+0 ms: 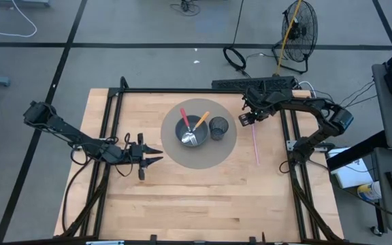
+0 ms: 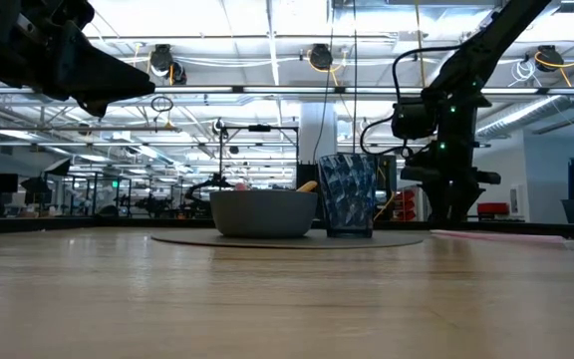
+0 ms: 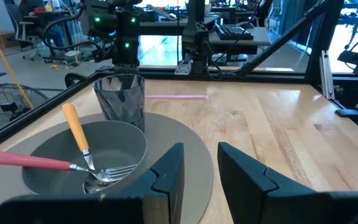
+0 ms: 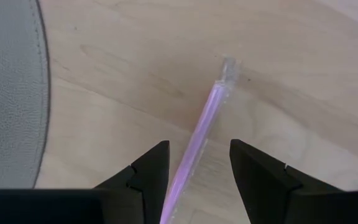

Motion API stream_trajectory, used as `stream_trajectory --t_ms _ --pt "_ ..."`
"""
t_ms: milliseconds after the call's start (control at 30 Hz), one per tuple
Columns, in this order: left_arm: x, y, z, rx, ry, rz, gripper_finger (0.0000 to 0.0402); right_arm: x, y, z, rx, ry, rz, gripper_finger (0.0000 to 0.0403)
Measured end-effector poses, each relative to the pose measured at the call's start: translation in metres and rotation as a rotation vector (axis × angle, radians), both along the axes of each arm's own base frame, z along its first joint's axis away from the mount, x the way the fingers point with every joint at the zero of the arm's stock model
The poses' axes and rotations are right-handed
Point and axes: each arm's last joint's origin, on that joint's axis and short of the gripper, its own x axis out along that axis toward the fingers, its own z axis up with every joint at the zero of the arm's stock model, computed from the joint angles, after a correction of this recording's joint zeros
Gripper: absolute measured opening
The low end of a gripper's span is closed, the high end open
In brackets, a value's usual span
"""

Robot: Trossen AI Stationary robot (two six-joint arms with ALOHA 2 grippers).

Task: Pick & Place Utensil
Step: Put the pink straw into the dark blue glass

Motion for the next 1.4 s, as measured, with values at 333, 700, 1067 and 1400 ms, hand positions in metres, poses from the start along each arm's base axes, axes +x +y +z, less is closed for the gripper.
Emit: stream_trajectory --t_ms 333,700,1067,1400 --pt "0.0 0.0 0.0 -0.011 -0.001 0.001 0.0104 0.003 0.002 0.0 -0.003 -0.006 0.013 0.0133" --pt "0.0 0.0 0.0 -0.006 0.0 0.001 0.0104 0.006 0.006 0.0 -0.002 -0.007 0.031 0.0174" --pt "0.0 0.0 0.0 -0.003 -0.001 0.001 0.0104 0.002 0.009 -0.006 0.02 0.003 -0.015 0.0182" --pt "0.0 0.0 0.001 -0.007 -0.007 0.001 0.0104 -0.003 0.014 -0.014 0.055 0.012 -0.006 0.0176"
